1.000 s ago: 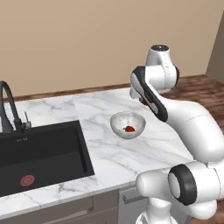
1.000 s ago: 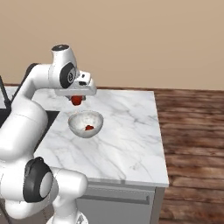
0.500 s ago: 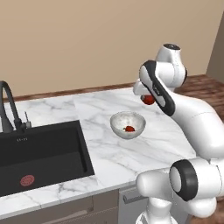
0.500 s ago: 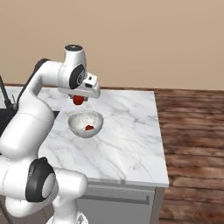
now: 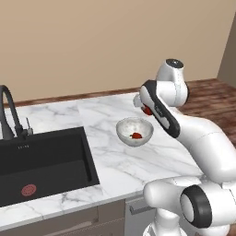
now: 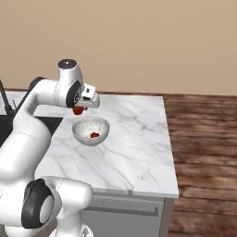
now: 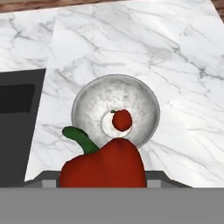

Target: Pick the bell peppers from the cabinet and place them in one bowl. Pick the tangerine from the sink and place it in the other bowl.

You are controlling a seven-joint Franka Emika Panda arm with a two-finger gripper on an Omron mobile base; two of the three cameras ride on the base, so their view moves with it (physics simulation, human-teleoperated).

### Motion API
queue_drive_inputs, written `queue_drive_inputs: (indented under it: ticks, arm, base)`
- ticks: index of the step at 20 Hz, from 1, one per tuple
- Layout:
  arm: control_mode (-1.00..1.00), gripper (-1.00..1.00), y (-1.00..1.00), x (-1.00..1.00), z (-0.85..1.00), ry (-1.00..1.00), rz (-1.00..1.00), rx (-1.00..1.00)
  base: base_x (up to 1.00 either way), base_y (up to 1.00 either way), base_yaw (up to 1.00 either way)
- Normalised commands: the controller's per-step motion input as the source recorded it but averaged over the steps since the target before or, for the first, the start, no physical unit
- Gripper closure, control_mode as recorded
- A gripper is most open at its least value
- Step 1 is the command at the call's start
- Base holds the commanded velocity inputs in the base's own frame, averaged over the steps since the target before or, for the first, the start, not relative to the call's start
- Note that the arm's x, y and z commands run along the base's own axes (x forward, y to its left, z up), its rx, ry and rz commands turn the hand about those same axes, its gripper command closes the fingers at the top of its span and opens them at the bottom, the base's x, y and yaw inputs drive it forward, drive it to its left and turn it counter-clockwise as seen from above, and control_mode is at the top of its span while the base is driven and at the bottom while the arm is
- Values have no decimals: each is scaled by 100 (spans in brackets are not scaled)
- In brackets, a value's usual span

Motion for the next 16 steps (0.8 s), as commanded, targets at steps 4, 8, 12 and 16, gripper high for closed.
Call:
queue_drive_inputs:
  ticks: [4,8,12,16]
  arm:
    - [-100,100,21,31,-21,-4,0,-5]
    - [-100,100,1,31,0,16,0,-6]
    - [-100,100,0,34,0,24,0,-5]
    - [-100,100,0,40,0,26,0,-1]
  base:
    - [0,0,0]
    - [0,0,0]
    - [0,0,0]
    - [0,0,0]
